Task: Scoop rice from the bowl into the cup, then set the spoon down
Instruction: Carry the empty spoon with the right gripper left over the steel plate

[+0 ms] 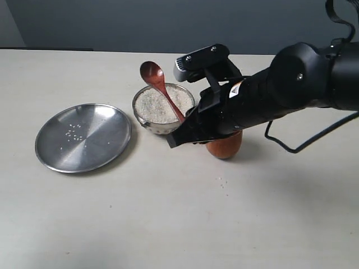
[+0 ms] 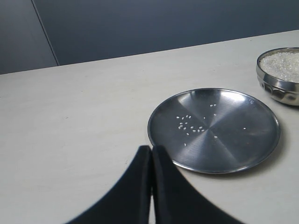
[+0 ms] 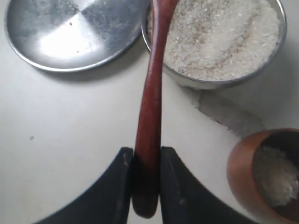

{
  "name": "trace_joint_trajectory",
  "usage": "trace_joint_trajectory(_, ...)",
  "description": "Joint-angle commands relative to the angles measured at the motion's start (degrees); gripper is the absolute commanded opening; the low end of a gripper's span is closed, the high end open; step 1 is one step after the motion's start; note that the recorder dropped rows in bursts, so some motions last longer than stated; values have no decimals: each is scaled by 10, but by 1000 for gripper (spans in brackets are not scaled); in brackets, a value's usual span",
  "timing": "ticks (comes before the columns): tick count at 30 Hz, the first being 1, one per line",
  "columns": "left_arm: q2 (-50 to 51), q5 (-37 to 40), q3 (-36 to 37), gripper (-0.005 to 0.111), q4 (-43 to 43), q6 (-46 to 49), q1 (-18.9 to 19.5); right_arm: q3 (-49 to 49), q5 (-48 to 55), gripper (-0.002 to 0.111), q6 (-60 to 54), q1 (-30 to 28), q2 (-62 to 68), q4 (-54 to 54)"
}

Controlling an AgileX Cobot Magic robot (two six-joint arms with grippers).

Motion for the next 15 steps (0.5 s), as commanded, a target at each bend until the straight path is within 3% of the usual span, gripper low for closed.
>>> trace_joint_trajectory(1, -2, -1, 2, 0, 3, -1, 1, -47, 1, -1, -73, 0, 40, 81)
trace_joint_trajectory(6, -2, -1, 2, 0, 3, -1, 1, -102, 7, -1, -147, 14, 98, 163)
trace_joint_trajectory(15, -2, -1, 2, 0, 3, -1, 1, -211, -16, -1, -154, 68, 222, 187)
